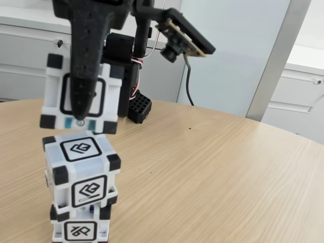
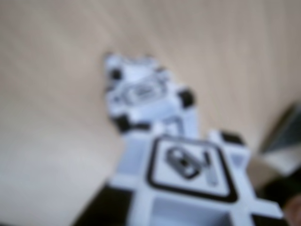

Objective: Stack cubes from left to right.

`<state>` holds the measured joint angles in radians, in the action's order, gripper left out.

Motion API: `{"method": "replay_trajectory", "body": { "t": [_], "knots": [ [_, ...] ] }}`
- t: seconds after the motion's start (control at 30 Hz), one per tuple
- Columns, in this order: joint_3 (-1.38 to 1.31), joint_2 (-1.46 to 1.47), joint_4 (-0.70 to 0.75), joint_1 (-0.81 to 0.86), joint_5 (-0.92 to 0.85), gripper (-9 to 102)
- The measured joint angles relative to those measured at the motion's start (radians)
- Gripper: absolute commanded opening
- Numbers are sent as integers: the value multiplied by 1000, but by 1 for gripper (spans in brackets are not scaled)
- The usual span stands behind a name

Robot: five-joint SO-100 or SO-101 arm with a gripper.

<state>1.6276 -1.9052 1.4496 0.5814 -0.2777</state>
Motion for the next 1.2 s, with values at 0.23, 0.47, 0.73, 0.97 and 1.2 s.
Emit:
{"method": "replay_trajectory", "body": {
  "t": [0.23, 0.47, 0.73, 0.97, 1.2],
  "knots": [
    [0, 41, 0, 0, -6, 17],
    [-2, 67, -6, 12, -12, 18],
    [-2, 69, -6, 12, -18, 31],
    [0, 69, -8, 0, -21, 37],
    [0, 69, -5, 0, -18, 37]
  ]
}}
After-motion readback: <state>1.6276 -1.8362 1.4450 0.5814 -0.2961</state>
